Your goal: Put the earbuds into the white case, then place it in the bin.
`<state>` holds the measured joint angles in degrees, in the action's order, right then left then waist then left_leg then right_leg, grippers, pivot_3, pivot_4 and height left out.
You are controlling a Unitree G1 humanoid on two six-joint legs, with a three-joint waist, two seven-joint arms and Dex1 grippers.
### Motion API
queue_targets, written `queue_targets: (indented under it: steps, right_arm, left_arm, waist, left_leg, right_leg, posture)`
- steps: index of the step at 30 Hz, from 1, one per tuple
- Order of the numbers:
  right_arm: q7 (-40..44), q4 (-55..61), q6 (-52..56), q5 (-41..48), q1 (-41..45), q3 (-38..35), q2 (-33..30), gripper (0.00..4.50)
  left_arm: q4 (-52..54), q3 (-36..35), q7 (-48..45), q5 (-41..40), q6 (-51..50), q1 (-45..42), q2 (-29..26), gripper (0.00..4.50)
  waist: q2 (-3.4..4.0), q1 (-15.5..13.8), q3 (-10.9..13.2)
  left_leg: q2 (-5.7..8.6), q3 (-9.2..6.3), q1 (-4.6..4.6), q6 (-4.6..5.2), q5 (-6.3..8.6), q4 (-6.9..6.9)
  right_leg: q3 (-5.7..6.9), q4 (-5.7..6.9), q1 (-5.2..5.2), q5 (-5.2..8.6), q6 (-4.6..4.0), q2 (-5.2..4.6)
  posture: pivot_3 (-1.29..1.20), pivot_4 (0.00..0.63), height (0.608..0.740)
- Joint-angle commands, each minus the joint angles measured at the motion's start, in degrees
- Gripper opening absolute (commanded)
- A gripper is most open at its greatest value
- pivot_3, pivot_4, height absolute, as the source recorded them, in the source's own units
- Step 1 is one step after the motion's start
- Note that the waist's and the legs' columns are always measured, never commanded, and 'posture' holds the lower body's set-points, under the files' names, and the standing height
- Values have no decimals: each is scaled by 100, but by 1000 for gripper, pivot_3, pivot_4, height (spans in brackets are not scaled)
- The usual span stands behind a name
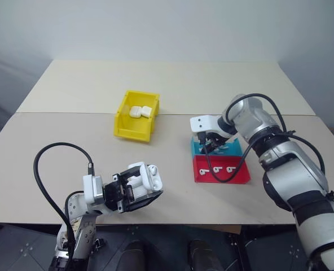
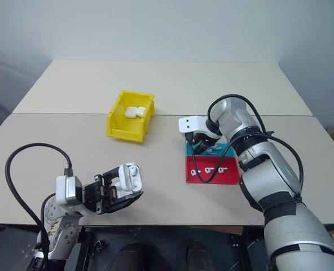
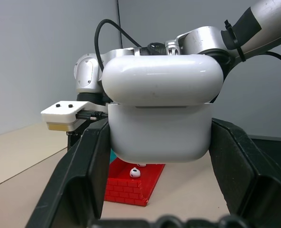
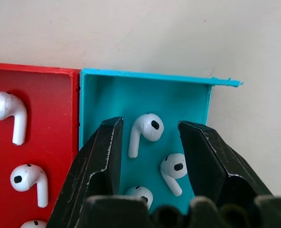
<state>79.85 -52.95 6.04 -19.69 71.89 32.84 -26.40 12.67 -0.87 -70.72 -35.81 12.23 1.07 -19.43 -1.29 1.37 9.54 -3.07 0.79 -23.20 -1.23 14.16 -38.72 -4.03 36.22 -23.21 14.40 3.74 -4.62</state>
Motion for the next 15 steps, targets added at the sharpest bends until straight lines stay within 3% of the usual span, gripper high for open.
queue_targets:
  steps: [1,15]
  right_arm:
    - [-58,23,93,-51,30,-136,22,2288]
    - [-128,113,205,-224,-70,-123,-11,2288]
  left_arm:
    - [118,37,37,21,112,33,6,2790]
    - [128,77,67,15,90,-34,-7,2790]
  waist:
    - [0,1,0]
    - [0,5,0]
  left_leg:
    - [0,0,0,0,0,0]
    - [0,0,0,0,0,0]
  right_leg:
    - [0,0,0,0,0,0]
    - [0,0,0,0,0,0]
  posture:
    - [0,150,740]
    - [0,150,740]
